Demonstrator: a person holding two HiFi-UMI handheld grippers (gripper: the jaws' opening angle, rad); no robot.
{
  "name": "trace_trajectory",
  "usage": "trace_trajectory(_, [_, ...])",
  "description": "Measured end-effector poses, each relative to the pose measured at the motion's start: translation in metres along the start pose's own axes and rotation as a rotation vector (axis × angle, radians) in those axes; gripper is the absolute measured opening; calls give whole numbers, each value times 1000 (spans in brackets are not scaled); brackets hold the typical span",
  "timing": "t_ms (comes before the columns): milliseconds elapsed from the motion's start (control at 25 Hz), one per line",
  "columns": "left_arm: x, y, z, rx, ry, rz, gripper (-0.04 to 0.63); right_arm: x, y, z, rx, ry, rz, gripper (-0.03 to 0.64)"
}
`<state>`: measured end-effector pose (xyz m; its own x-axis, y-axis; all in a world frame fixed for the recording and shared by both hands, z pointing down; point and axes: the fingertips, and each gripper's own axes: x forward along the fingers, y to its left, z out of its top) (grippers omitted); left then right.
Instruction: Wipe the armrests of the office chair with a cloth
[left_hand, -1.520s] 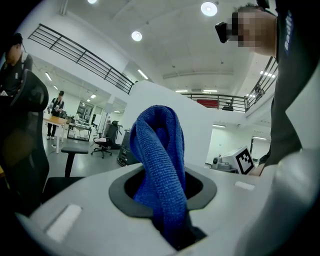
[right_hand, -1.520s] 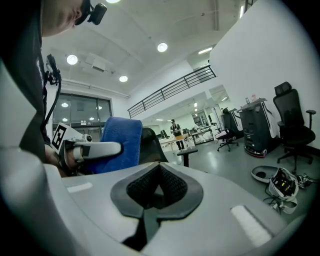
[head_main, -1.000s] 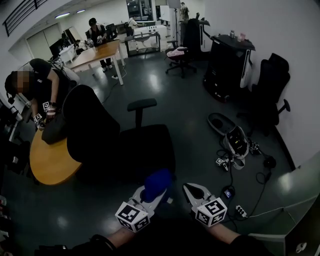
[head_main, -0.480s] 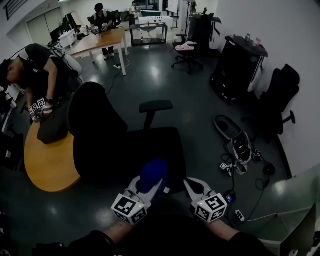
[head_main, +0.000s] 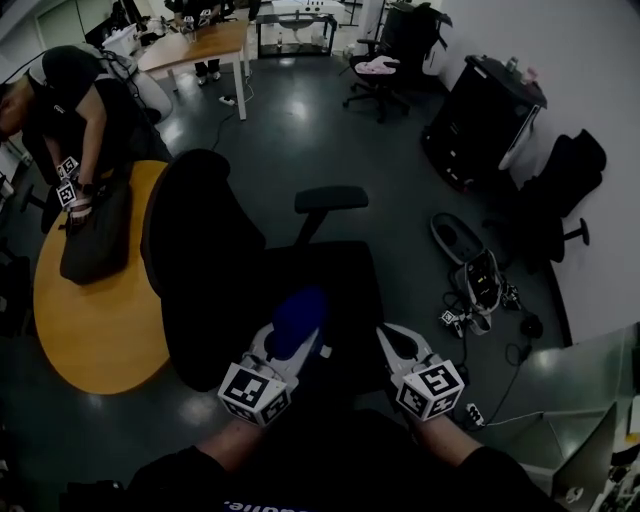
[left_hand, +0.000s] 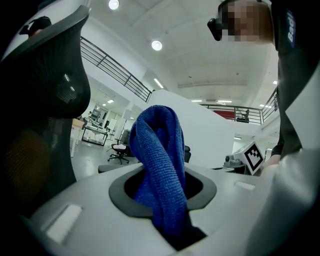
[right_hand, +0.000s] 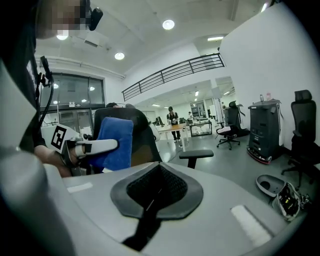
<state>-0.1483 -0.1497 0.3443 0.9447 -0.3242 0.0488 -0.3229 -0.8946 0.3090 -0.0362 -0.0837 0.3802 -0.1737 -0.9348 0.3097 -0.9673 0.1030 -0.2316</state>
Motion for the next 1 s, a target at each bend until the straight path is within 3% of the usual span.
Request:
trace_trajectory(200, [6, 18, -3, -31, -3, 20, 129, 16, -14, 10, 0, -2, -14, 5])
trace_trajectory(440, [25, 28, 1, -5, 1, 81, 129, 36, -46, 16, -16, 7, 30, 5])
trace_trajectory(760, [68, 51, 12, 47, -15, 290, 129, 65, -110, 21, -15, 18, 161, 5])
trace_trajectory(1000, [106, 80, 26, 105, 21, 396, 129, 89, -159, 28, 12, 9, 196, 5])
